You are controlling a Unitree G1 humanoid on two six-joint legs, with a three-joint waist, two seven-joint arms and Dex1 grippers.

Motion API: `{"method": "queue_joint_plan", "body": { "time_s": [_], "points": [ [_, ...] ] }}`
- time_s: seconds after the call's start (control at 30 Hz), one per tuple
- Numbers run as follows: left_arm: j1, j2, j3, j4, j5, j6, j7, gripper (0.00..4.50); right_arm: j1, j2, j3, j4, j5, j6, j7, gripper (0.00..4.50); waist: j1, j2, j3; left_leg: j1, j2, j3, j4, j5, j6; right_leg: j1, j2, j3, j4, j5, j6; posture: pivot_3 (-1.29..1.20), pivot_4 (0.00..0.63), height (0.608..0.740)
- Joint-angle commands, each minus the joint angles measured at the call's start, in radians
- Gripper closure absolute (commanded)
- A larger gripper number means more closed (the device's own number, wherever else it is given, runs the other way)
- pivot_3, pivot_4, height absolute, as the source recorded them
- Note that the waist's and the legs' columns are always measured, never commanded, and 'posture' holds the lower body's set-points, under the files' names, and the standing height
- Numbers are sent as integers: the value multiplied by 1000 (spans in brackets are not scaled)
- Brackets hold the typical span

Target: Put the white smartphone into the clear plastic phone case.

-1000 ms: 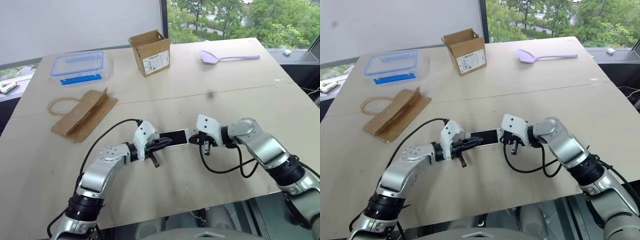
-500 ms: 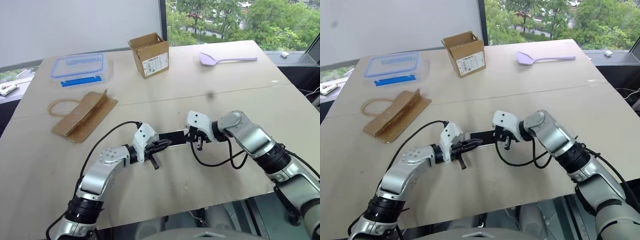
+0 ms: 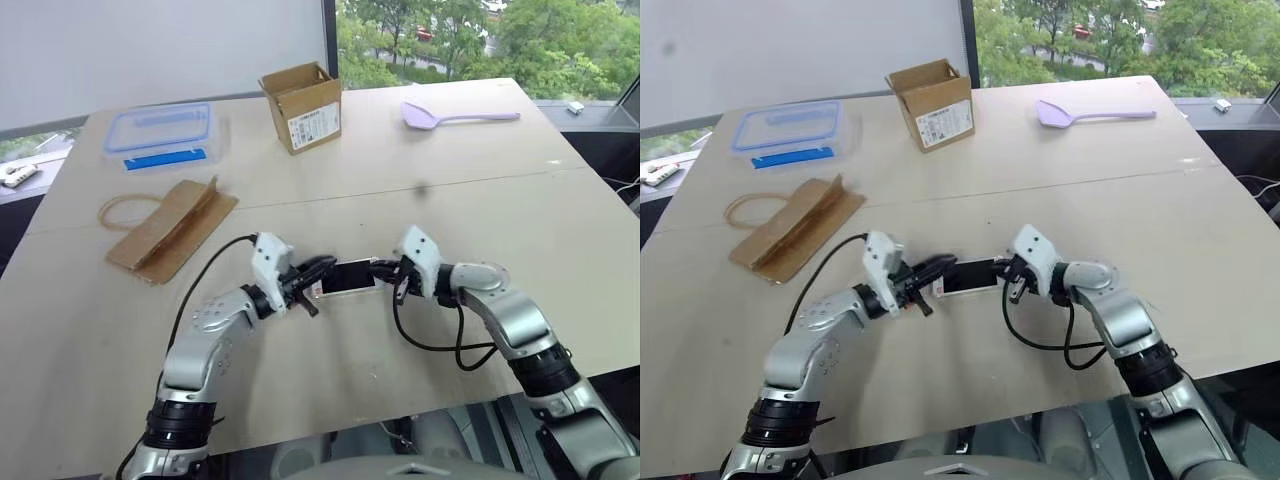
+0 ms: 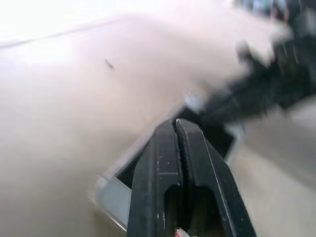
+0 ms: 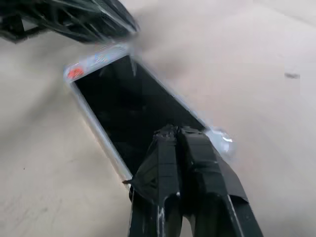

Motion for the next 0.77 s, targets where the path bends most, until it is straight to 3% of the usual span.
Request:
{"method": "queue_joint_plan", "body": {
  "time_s": [0.03, 0.17, 0.23, 0.53, 0.77],
  "points": [
    [-13, 3, 59, -57, -68, 21, 21, 2486, 26, -15, -84, -135, 55, 3, -34, 2835, 1, 0, 0, 0, 0, 0, 0, 0, 0, 0, 0, 0, 0, 0, -1, 0, 150, 740],
    [33, 62, 84, -114, -99, 58, 2, 597, 120, -86, -151, -268, 104, 34, -28, 795, 2, 0, 1, 0, 0, -1, -1, 0, 0, 0, 1, -1, -1, 0, -2, 0, 150, 740],
    [76, 96, 101, -153, -114, 72, -7, 0, 179, -138, -182, -318, 128, 47, -10, 38, 1, 0, 3, -1, 0, 0, -1, 0, 0, 0, 0, 0, -2, 0, -2, 0, 150, 740],
    [343, 226, 162, -307, -124, 58, -68, 0, 416, -280, -353, -391, 178, -27, 29, 38, 3, -1, 8, -1, 1, 1, -1, 0, 0, -1, 0, 0, -3, -4, -4, 0, 150, 740],
    [376, 220, 215, -324, -163, 83, -11, 0, 557, -310, -450, -414, 210, -57, 43, 38, 17, -2, 8, -1, 1, 0, -1, 0, 0, -1, 0, 0, -3, -4, -5, 0, 150, 740]
  ]
}}
